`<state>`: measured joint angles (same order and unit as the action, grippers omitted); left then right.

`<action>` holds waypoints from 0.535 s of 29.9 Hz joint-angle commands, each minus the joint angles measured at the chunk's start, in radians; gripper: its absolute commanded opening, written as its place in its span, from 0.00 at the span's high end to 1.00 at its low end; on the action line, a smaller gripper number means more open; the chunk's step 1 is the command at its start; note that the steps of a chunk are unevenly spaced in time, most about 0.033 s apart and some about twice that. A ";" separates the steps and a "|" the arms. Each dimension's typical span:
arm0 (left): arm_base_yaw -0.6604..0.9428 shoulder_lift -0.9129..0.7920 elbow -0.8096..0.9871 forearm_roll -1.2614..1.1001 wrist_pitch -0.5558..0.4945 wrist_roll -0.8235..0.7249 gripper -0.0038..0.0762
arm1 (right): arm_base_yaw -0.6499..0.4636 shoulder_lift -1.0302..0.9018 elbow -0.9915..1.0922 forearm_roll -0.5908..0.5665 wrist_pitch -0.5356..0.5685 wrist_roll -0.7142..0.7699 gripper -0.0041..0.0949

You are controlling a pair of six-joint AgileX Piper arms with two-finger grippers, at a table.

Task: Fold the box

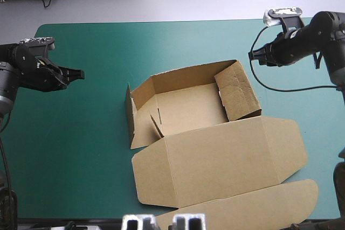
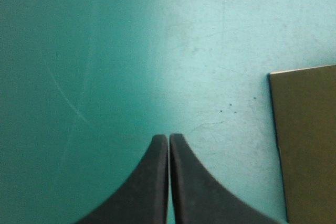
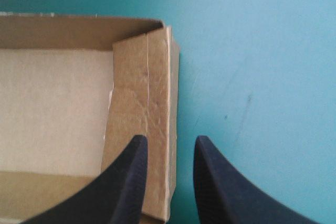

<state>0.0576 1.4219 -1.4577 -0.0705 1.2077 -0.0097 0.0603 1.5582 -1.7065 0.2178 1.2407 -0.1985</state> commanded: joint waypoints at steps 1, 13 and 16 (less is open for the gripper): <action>0.000 -0.027 -0.024 -0.044 -0.023 0.010 0.96 | 0.002 -0.106 0.109 0.019 0.003 -0.024 0.68; 0.000 -0.027 -0.024 -0.117 -0.013 0.022 0.96 | 0.002 0.064 0.187 0.118 -0.055 -0.189 0.68; 0.000 -0.027 -0.024 -0.126 -0.013 0.022 0.96 | 0.002 0.113 0.187 0.139 -0.063 -0.228 0.68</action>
<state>0.0576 1.4223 -1.4577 -0.1657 1.2162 0.0126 0.0603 1.6749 -1.4972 0.3154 1.2002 -0.3829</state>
